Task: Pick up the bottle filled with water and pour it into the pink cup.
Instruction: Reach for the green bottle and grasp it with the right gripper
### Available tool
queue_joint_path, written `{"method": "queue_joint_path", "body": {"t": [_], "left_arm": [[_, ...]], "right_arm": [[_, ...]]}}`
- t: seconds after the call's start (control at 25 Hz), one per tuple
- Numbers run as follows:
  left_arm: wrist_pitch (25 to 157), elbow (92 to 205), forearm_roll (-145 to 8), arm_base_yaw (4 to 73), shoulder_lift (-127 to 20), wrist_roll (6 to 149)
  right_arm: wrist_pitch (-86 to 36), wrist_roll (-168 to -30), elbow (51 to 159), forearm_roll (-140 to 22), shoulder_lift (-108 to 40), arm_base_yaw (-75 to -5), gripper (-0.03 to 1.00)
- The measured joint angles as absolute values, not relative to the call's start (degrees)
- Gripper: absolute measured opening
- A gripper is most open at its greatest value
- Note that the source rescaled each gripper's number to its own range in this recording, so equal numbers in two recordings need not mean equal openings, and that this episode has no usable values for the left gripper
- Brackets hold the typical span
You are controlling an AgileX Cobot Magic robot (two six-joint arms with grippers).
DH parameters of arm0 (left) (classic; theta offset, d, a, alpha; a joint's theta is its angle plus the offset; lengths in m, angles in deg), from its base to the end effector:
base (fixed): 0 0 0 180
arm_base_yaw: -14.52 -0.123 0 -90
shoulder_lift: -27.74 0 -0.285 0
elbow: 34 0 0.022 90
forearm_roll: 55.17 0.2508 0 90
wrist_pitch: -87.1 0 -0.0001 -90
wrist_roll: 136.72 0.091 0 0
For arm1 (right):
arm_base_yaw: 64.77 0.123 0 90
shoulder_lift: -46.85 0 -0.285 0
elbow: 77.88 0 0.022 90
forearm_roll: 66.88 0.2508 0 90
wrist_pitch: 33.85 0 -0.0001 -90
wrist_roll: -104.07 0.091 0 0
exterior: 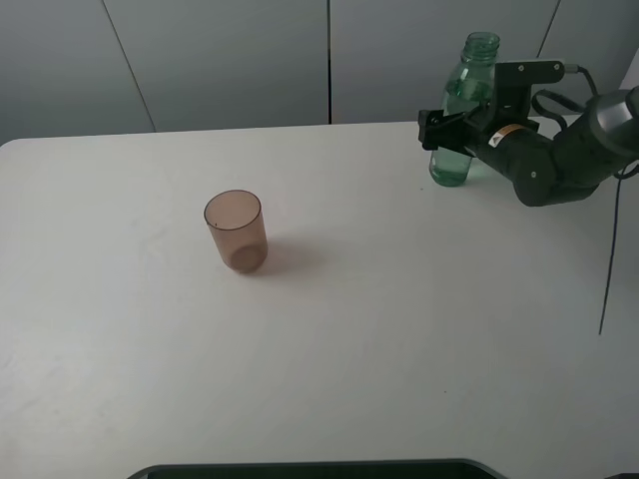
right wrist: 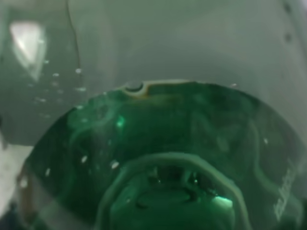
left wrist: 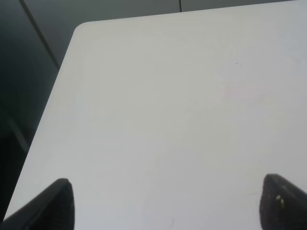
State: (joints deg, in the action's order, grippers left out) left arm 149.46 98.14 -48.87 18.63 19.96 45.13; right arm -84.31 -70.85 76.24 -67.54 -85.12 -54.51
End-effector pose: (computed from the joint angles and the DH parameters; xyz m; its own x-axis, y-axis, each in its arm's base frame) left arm -0.0071 0.0094 0.2789 -0.4656 0.1166 -0.8773 0.0245 0.9926 0.1190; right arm 0.3859 0.0707 0.0836 -0.3083 0.0268 -0.9509 -0.1619 0.9835 0.0802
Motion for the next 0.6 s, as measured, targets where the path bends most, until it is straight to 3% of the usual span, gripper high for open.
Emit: {"method": "queue_joint_path", "body": {"t": [0.4, 0.44, 0.48, 0.52, 0.56, 0.6], "left_arm": [[149.5, 98.1, -48.9, 18.6, 20.0, 45.1], [149.5, 98.1, -48.9, 18.6, 20.0, 45.1], [149.5, 98.1, -48.9, 18.6, 20.0, 45.1], [149.5, 98.1, -48.9, 18.6, 20.0, 45.1], [149.5, 98.1, -48.9, 18.6, 19.9, 45.1], [149.5, 98.1, -48.9, 18.6, 20.0, 45.1]], "right_arm": [[-84.1, -71.1, 76.6, -67.5, -85.6, -54.5, 0.97], [-84.2, -71.5, 76.6, -67.5, -85.6, -54.5, 0.84], [-84.2, -71.9, 76.6, -67.5, -85.6, -54.5, 0.59], [-84.2, -72.3, 76.6, -67.5, -85.6, -54.5, 0.25], [-84.0, -72.6, 76.6, -67.3, -85.6, -54.5, 0.00], [-84.1, -72.5, 76.6, -67.3, -85.6, -54.5, 0.01]]}}
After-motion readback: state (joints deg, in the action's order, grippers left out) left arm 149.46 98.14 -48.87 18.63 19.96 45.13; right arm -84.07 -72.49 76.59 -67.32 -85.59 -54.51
